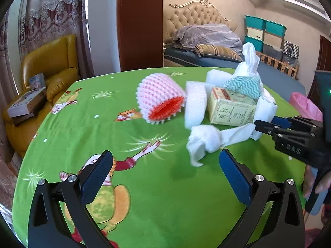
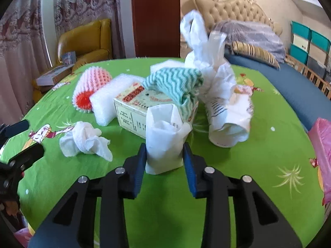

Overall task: Collect trash
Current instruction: 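Grasp a white paper cup with the right tool while the left grasps a white tissue, then lift the paper cup with the right tool toward the bin while the left carries the tissue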

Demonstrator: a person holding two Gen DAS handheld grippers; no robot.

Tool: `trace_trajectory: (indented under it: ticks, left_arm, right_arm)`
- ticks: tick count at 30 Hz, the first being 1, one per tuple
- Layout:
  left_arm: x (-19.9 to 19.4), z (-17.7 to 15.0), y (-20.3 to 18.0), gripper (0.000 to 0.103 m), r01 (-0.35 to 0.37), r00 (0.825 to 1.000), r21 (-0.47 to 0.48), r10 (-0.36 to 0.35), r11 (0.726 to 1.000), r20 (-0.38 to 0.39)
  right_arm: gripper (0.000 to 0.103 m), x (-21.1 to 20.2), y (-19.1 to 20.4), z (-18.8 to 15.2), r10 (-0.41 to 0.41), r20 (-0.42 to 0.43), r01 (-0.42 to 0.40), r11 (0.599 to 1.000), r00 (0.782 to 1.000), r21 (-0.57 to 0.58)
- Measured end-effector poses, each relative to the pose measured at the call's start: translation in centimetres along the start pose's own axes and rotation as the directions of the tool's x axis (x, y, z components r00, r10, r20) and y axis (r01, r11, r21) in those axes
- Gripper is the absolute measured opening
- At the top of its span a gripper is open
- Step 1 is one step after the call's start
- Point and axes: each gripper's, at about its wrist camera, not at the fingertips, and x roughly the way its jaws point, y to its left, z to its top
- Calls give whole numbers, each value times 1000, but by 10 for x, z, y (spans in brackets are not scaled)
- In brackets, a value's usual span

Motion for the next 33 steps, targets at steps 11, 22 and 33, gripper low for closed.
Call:
trace_trajectory:
  ticks: [11,22,33]
  left_arm:
    - [47,26,-52,84,34,996,66,-28,997,-83]
    - [75,26,-59,37,73,985,40,-66,997,-161]
    - [22,9,-67,35,57,998,85,-60,995,34]
  right_arm:
    - [33,-39,-34,-22,1,80,-5,998,997,57]
    - [33,-35,-31,-27,-27,92,22,998,995,62]
    - [33,-35,-32,-27,-72,111,63,995,991,83]
